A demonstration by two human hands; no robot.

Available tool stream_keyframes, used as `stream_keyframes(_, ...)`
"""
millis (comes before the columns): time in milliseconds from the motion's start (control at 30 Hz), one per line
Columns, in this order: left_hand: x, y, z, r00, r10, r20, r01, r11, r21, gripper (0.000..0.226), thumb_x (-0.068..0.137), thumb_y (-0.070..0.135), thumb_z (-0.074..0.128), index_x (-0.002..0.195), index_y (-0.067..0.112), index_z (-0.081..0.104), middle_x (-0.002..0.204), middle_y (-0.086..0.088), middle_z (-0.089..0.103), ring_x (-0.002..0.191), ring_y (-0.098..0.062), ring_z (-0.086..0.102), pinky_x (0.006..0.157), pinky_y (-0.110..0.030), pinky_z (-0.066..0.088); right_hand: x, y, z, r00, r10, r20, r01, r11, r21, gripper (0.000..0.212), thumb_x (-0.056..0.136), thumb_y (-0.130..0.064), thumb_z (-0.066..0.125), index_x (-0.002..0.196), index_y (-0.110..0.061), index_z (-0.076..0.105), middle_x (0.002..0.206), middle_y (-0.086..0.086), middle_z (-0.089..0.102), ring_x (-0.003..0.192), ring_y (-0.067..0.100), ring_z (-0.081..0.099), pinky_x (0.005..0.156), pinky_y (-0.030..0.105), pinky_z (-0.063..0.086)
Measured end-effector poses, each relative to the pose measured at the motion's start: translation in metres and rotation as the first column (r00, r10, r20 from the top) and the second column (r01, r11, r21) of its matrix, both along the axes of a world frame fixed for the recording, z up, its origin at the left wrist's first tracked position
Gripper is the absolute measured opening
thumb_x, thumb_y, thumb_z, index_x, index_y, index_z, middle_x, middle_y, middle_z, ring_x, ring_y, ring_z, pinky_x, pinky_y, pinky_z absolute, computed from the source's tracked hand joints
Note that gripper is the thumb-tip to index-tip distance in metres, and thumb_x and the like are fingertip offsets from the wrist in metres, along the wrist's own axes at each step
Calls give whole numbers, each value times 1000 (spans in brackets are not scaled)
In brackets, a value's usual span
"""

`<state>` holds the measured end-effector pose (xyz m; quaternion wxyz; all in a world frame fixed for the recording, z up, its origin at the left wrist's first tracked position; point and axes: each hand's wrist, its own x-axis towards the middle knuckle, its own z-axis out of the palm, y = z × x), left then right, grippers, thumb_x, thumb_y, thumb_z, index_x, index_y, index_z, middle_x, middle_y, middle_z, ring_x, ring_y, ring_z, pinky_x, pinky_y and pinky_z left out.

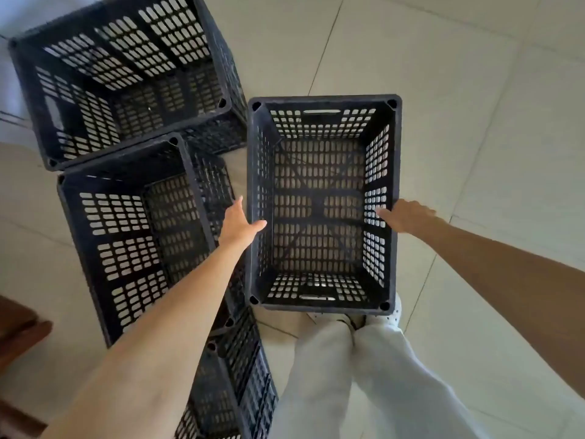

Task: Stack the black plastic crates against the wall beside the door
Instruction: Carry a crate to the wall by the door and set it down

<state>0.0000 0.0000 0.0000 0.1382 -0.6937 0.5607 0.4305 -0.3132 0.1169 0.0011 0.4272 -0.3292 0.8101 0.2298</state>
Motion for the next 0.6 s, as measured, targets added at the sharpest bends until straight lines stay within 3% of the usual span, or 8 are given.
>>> stream_keyframes(200,-3,-15,-26,993,118,-5,-117,986,116,91,82,46,76,154,18,28,157,-9,36,142,-30,38,112,-43,36,-2,-1,-26,954,-296,52,299,952,-63,73,96,-55,40,141,3,34,131,23,53,116,40,54,93,45,46)
stream_keyframes(367,-10,-27,-21,988,140,59,-149,964,222,101,75,62,75,151,12,29,152,-10,40,137,-32,43,109,-45,38,-19,4,-15,940,-266,211,277,961,-20,62,98,-50,41,124,6,49,107,20,62,97,34,60,82,37,48)
stream_keyframes(500,-21,-18,3,989,142,36,-146,973,180,83,80,59,72,139,11,40,132,-9,51,112,-25,50,90,-36,39,-35,18,8,933,-280,227,291,957,-14,44,98,-42,45,107,0,54,77,7,56,76,25,55,67,30,42)
stream_keyframes(600,-39,-19,33,996,83,19,-85,986,142,65,84,57,69,125,12,47,105,-4,55,101,-23,51,82,-33,37,-51,20,42,944,-253,212,259,966,0,35,100,-36,44,101,-3,54,74,5,53,69,20,51,59,27,41)
